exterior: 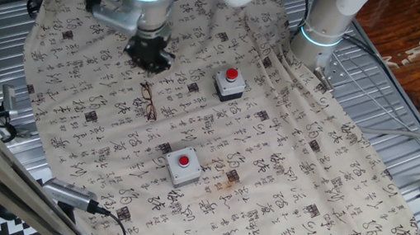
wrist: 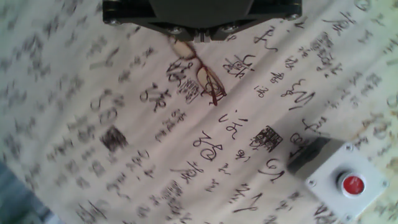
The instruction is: Unfold the leg of the glasses (with one hand)
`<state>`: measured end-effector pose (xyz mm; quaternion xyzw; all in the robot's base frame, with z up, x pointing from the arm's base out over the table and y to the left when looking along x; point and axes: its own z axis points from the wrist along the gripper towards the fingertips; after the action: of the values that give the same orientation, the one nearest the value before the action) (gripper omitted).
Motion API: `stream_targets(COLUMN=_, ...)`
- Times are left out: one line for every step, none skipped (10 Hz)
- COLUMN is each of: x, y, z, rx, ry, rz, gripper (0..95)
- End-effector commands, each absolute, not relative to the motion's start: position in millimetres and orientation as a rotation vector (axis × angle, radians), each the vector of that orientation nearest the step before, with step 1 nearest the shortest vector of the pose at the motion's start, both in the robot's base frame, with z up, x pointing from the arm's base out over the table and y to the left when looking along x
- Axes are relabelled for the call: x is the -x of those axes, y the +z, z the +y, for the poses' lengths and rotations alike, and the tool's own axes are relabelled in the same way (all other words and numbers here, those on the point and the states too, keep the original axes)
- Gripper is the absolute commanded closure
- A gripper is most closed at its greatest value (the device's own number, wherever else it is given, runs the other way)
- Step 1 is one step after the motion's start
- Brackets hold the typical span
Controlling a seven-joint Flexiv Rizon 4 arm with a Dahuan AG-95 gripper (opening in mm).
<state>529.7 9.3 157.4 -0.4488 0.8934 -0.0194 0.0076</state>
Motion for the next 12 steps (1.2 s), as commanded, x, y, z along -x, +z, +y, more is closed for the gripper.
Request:
stream_targets(x=-548.6, y=139.4, z=21.9, rx=1.529, ry=-0.066, rz=2.727, gripper=95.0)
stream_targets(x=-550.5, y=132.1, z=29.2, rx=1.525, ry=-0.07, rz=2.731, gripper=95.0)
stream_targets(x=-551.9, y=126.6, z=33.5, rx=1.527, ry=-0.068, rz=2.729, gripper=95.0)
stream_targets(x=-552.5, y=121.2, z=37.3, rx=1.527, ry=-0.068, rz=2.728, gripper=95.0)
stream_targets(x=-552.6, y=117.5, z=39.4, rx=1.525, ry=-0.071, rz=2.729, gripper=95.0)
stream_targets(x=-552.6, y=116.6, z=40.1, rx=1.526, ry=-0.071, rz=2.728, gripper=95.0)
stream_targets(x=-551.3, y=117.7, z=39.8, rx=1.533, ry=-0.067, rz=2.719, gripper=95.0)
stream_targets(x=-549.0, y=119.7, z=38.7, rx=1.538, ry=-0.058, rz=2.713, gripper=95.0)
stream_targets(x=-547.3, y=121.1, z=37.3, rx=1.553, ry=-0.037, rz=2.696, gripper=95.0)
stream_targets(x=-547.3, y=121.1, z=37.3, rx=1.564, ry=-0.013, rz=2.68, gripper=95.0)
stream_targets(x=-547.3, y=121.1, z=37.3, rx=1.599, ry=-0.005, rz=2.655, gripper=95.0)
stream_targets(x=-547.3, y=121.1, z=37.3, rx=1.638, ry=-0.017, rz=2.639, gripper=95.0)
